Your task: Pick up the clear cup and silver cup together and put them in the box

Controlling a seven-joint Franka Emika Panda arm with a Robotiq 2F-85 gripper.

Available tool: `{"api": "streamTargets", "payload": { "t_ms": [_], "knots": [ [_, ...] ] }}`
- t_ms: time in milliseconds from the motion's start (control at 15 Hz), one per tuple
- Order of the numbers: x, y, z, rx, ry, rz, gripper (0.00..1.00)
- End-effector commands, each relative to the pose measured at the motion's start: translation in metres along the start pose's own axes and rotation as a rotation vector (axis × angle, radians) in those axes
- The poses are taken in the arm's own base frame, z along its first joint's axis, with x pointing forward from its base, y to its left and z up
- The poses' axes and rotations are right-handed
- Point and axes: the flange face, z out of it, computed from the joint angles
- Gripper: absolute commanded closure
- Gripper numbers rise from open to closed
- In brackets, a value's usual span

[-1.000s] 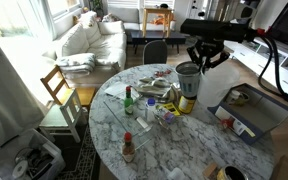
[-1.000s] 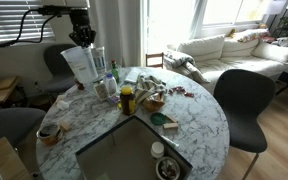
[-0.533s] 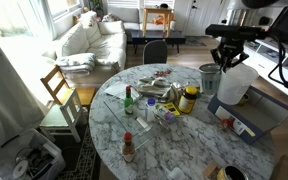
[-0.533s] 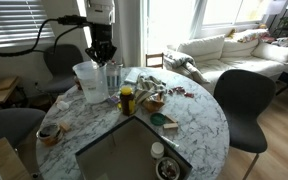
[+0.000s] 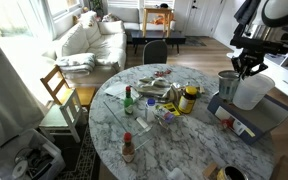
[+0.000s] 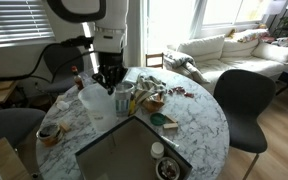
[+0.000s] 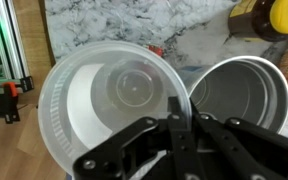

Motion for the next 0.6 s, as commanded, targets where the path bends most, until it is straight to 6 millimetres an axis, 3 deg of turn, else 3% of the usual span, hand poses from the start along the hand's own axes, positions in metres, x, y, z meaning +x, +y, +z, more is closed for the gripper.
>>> {"api": "streamTargets", "payload": {
  "t_ms": [0, 133, 200, 400, 533],
  "knots": [
    [0.016, 0.032, 0.017, 0.098, 0.011, -0.015, 0.98],
    [0.024, 0.04, 0.019, 0.182, -0.023, 0.074, 0.98],
    [0.023, 0.022, 0.019, 0.112, 0.001, 0.029, 0.93],
    [0.027, 0.031, 0.019, 0.154, -0.011, 0.058, 0.93],
    [0.034, 0.032, 0.02, 0.157, -0.001, 0.051, 0.98]
  ]
}}
